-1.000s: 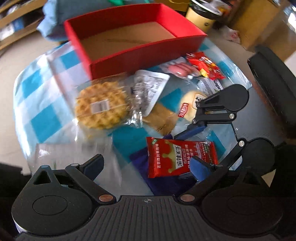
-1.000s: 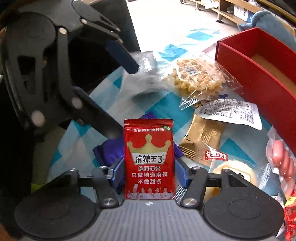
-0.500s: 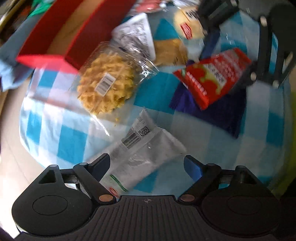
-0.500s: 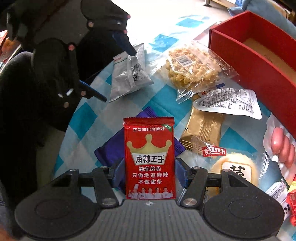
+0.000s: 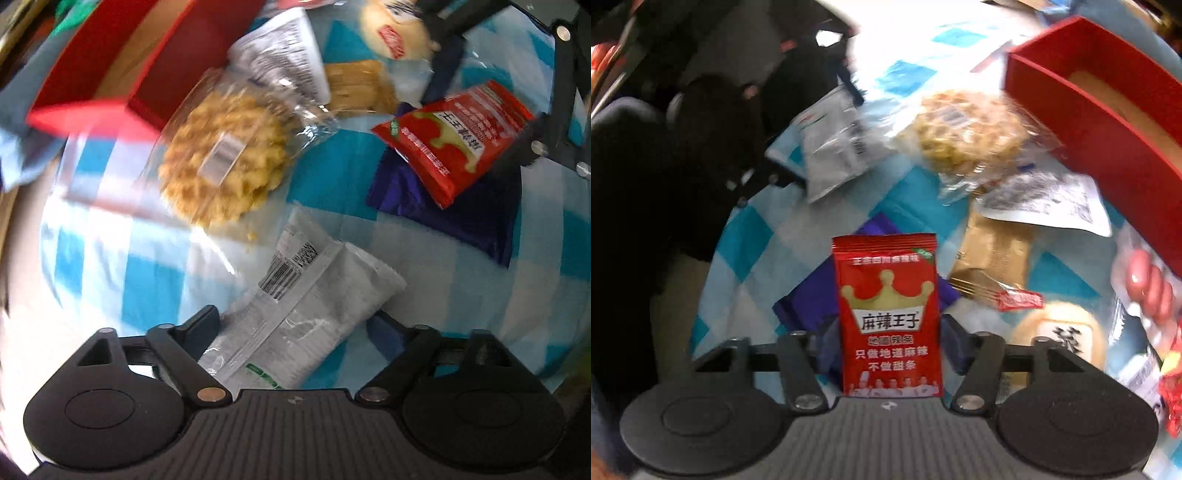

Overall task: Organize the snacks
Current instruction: 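Lift both packets and carry them over the red box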

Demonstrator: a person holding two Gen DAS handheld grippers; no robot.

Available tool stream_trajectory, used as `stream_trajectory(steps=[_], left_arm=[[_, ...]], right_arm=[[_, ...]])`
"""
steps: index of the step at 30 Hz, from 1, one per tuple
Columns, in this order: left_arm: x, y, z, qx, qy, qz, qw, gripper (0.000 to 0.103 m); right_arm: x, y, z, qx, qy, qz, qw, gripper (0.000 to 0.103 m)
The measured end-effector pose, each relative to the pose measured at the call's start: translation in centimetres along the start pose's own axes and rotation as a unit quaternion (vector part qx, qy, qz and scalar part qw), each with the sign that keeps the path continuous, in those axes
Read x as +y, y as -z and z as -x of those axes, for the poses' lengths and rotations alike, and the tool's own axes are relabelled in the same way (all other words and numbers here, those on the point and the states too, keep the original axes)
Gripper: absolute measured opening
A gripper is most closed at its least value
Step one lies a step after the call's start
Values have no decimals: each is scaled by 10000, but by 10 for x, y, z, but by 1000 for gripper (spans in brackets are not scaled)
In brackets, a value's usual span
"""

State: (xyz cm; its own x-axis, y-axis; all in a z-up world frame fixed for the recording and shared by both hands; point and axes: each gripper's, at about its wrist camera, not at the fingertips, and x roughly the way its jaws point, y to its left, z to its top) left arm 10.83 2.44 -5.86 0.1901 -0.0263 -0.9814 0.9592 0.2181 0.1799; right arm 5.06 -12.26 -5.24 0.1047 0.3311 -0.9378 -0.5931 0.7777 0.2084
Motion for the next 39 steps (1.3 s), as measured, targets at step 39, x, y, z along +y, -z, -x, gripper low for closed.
stream_trajectory(steps=[39], left_arm=[[-21, -58, 119, -2145, -592, 4131, 8830, 47]], right_arm=[[-28, 53, 140, -2725, 939, -1677, 9428, 42]])
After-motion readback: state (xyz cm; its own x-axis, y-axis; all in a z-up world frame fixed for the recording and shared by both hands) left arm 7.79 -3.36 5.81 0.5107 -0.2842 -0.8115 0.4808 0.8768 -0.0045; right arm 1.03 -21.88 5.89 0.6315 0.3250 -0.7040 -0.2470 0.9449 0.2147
